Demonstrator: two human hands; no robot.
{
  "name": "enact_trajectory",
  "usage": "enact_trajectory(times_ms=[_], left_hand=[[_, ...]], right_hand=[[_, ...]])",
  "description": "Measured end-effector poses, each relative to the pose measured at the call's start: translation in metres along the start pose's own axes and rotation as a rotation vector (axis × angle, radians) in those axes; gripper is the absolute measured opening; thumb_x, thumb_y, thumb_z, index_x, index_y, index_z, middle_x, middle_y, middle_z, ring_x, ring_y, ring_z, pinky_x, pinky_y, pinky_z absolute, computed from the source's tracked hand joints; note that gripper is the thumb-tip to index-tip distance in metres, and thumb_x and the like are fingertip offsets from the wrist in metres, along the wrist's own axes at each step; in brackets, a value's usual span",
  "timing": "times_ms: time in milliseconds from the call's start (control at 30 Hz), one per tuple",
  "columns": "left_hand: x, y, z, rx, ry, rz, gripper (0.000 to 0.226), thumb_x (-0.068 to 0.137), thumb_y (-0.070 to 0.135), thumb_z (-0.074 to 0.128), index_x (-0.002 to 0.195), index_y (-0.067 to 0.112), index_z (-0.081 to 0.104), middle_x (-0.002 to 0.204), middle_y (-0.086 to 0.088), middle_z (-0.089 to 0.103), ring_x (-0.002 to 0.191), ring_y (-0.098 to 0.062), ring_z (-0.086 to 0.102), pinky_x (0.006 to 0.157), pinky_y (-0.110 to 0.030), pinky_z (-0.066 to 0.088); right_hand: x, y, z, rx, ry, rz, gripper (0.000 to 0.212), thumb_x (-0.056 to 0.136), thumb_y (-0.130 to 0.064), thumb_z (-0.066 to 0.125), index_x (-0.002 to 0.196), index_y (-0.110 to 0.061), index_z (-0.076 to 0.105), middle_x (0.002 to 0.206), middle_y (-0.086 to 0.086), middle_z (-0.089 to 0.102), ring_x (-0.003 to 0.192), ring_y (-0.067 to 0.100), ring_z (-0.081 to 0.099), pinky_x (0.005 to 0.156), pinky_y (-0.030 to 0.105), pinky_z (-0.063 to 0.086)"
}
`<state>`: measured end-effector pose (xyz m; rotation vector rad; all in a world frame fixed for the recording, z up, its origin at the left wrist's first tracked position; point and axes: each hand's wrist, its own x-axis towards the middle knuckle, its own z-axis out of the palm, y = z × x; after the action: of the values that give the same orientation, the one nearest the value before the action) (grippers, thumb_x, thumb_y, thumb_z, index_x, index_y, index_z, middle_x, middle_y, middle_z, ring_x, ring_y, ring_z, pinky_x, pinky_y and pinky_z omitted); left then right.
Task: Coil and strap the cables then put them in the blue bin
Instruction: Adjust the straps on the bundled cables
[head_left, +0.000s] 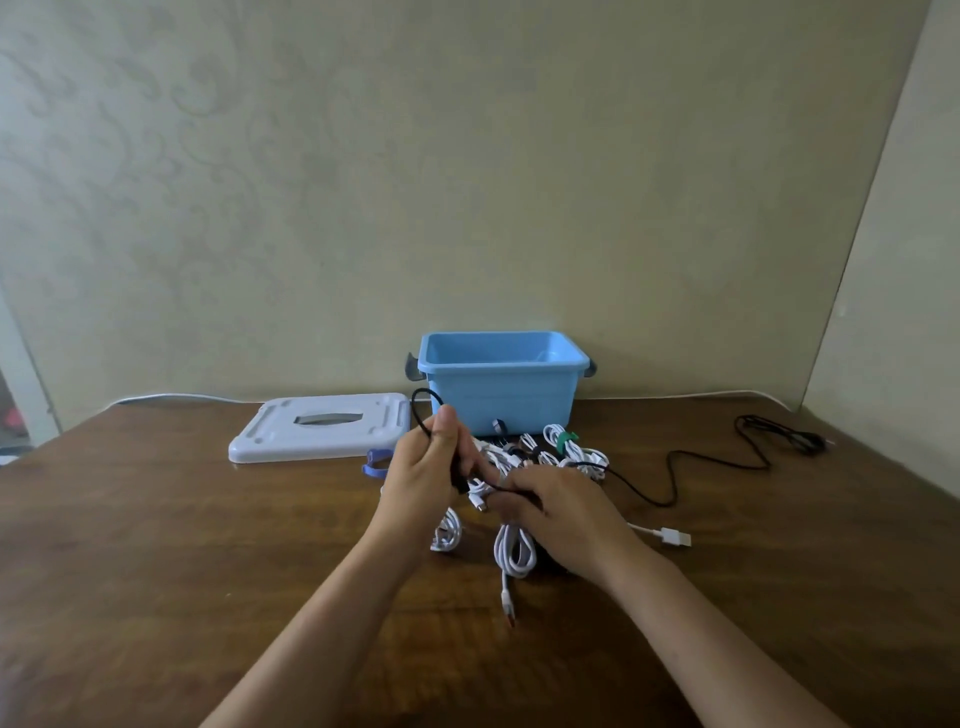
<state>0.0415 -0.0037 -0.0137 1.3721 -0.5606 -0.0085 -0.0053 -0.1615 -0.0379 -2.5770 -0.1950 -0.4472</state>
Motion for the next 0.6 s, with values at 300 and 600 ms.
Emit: enact_trajectory(times_ms=[300,600], left_hand=[[0.008,0.005,-0.02,0.344,-0.123,-0.053,0.043,0.107,0.035,0.036,0.092,0.011,0.069,0.065,0.0,0.055,0.043,-0.01,0.037,0.042,-0.024,0.03],[0.002,-0.015,-0.003,0.833,-0.398,-0.071,0.043,0.106,0.04,0.039,0.078,0.017,0.062,0.067,0.006,0.064,0.064,-0.01,0.058,0.068,-0.031,0.047]], right_hand=[[0.003,0.024,-0.025,-0.106,0.191,0.047,0.051,0.095,-0.067,0.035,0.078,-0.028,0.063,0.073,-0.01,0.059,0.068,0.002,0.055,0.057,0.02,0.036],[0.002,0.006,-0.023,0.263,0.296,0.08,0.042,0.101,-0.052,0.044,0.072,-0.026,0.059,0.045,-0.017,0.047,0.042,0.002,0.043,0.045,0.015,0.03]])
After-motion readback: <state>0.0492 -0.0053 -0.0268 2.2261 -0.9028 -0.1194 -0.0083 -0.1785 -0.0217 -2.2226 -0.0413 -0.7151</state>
